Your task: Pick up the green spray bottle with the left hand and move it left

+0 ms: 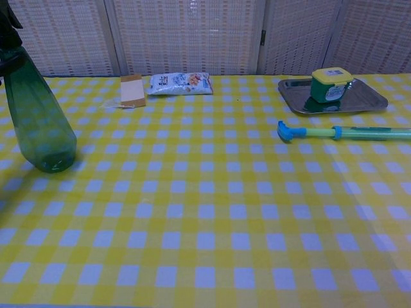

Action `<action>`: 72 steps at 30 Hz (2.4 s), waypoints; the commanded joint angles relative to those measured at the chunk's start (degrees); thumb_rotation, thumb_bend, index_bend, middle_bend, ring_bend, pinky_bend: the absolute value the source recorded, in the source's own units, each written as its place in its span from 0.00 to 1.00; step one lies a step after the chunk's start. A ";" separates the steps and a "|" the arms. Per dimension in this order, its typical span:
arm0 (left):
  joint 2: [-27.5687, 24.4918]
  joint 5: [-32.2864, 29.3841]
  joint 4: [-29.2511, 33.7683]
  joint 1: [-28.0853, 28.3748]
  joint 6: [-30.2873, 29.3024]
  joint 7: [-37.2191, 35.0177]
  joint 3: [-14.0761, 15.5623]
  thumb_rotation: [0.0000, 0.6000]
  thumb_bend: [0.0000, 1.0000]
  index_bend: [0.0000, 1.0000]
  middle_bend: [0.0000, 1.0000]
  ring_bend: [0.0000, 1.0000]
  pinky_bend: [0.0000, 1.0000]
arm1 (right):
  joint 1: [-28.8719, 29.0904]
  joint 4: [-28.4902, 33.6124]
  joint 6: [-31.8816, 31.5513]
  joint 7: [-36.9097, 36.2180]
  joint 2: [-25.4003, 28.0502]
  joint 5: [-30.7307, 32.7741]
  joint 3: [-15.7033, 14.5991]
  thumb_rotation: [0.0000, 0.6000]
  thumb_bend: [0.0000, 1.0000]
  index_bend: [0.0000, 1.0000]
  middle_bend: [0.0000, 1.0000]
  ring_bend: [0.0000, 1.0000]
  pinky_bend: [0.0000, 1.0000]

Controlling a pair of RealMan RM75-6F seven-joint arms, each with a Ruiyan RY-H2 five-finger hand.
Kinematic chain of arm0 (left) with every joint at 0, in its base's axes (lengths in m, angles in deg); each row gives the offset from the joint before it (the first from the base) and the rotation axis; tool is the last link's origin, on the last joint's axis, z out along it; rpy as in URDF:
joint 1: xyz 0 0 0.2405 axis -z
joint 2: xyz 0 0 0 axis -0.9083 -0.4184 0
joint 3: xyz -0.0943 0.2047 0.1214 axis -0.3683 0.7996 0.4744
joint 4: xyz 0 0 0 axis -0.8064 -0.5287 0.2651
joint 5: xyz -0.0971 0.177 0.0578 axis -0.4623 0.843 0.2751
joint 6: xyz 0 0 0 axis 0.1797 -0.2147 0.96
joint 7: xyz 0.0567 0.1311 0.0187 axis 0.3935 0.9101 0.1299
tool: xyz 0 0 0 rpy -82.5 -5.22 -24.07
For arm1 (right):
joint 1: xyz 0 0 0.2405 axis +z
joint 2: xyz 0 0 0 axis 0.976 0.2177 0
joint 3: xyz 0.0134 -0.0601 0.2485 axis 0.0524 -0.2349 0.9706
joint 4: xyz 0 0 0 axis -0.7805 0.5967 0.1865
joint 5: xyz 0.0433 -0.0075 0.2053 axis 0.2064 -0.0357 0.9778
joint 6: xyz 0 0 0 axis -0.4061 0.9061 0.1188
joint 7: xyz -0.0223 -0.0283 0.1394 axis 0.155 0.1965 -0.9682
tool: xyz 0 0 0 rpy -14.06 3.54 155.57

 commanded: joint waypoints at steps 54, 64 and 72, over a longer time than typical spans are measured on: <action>-3.01 5.83 -15.67 -11.98 -11.34 12.14 8.67 0.77 0.19 0.32 0.37 0.67 0.63 | -0.38 0.27 -1.60 0.33 0.00 -2.38 -1.12 1.00 0.35 0.00 0.00 0.00 0.00; -21.01 7.12 18.65 -20.18 -11.02 56.16 19.03 0.61 0.16 0.10 0.11 0.00 0.00 | 0.40 0.76 -0.11 2.28 -0.72 -3.10 -1.68 1.00 0.35 0.00 0.00 0.00 0.00; -23.55 9.80 31.82 -20.93 -9.53 77.76 22.67 0.89 0.16 0.04 0.01 0.00 0.00 | 0.94 0.78 0.93 4.33 -1.39 -4.40 -2.61 1.00 0.35 0.00 0.00 0.00 0.00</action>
